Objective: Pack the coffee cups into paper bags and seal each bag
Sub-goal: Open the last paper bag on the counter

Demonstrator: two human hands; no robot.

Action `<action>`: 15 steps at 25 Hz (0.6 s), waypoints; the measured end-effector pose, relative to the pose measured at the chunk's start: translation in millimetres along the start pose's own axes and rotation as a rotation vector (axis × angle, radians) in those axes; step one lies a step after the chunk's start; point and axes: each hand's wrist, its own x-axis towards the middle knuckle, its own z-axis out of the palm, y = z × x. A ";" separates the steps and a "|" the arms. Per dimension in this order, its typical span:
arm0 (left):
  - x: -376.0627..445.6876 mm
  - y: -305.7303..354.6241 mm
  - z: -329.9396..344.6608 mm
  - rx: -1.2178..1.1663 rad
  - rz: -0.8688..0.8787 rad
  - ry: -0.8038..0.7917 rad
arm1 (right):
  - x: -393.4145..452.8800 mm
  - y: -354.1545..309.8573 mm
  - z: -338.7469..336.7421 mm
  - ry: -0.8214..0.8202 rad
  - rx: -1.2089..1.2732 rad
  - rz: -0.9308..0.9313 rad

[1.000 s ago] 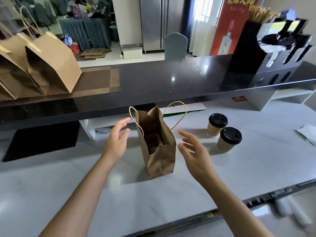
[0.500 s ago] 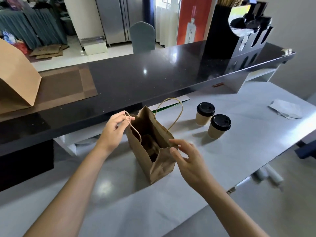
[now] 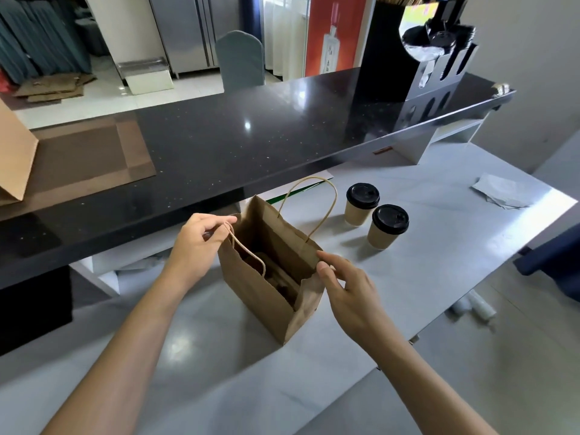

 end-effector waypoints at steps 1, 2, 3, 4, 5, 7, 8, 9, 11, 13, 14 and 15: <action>-2.6 2.9 3.7 0.007 -0.001 -0.005 | 0.9 1.9 -4.3 0.015 0.002 0.005; -5.5 5.7 7.7 0.011 0.001 -0.008 | 1.8 3.9 -8.8 0.027 0.005 0.008; -8.9 9.1 12.1 0.016 0.002 -0.012 | 2.9 6.2 -13.7 0.037 0.010 0.010; -12.6 13.2 16.4 0.021 0.004 -0.019 | 3.8 8.6 -18.7 0.047 0.012 0.013; -16.3 18.3 21.4 0.026 0.009 -0.029 | 4.4 11.2 -24.4 0.057 0.013 0.015; -23.8 30.6 32.4 0.032 0.012 -0.048 | 5.8 17.3 -37.2 0.071 0.003 0.012; -28.6 37.7 38.2 0.037 0.008 -0.052 | 7.3 20.4 -44.6 0.075 -0.004 0.007; -33.7 44.6 44.2 0.044 0.004 -0.052 | 8.8 23.5 -52.0 0.080 -0.011 0.002; -44.0 58.5 59.7 0.061 0.004 -0.032 | 12.7 32.0 -70.5 0.080 -0.023 -0.010; -52.9 70.0 76.7 0.079 -0.002 -0.012 | 17.9 42.3 -89.9 0.071 -0.038 -0.025; -57.4 75.0 85.3 0.092 -0.012 -0.004 | 19.8 47.6 -99.5 0.066 -0.045 -0.030; -62.0 80.9 96.7 0.103 -0.029 0.005 | 21.2 54.2 -111.8 0.058 -0.050 -0.035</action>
